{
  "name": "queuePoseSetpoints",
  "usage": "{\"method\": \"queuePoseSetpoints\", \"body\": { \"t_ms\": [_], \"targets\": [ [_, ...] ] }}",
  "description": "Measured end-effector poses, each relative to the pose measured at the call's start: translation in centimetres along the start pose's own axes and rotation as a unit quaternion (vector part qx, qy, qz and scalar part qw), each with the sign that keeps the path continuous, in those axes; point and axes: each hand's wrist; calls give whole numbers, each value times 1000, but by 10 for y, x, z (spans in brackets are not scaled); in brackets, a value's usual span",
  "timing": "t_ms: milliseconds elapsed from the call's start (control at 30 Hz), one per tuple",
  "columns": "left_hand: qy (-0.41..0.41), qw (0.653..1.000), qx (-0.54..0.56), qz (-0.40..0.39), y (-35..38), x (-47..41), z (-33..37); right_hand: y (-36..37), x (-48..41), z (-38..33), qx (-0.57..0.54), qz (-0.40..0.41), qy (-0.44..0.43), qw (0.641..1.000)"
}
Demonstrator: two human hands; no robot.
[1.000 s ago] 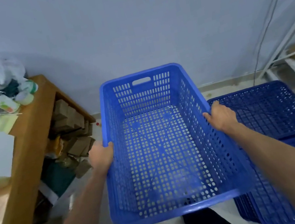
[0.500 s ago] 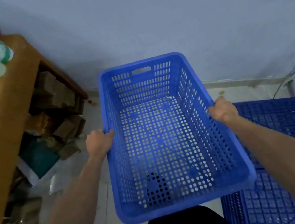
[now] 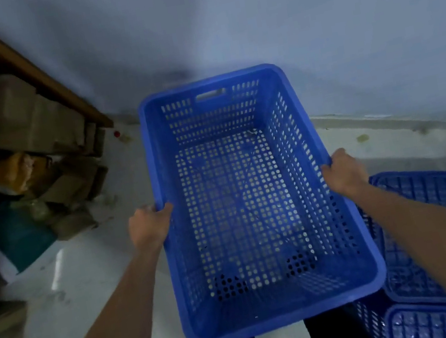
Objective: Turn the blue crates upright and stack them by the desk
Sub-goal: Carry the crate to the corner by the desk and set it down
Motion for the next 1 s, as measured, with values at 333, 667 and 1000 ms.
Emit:
{"method": "queuePoseSetpoints", "body": {
  "t_ms": [333, 667, 1000],
  "targets": [
    [-125, 983, 132, 14, 138, -43, -54, 89, -115, -5, 68, -10, -124, 990],
    [-242, 942, 222, -69, 222, -42, -73, 114, -191, -85, 147, 44, -228, 962],
    [-378, 816, 415, -138, 296, -14, -37, 119, -231, -123, 176, 68, -236, 953]
  ]
}}
Point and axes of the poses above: each hand's wrist, its own x-axis away from the middle knuckle, its own y-axis out of the palm, z = x × y, and after that the axes turned 5 degrees about y, right-handed
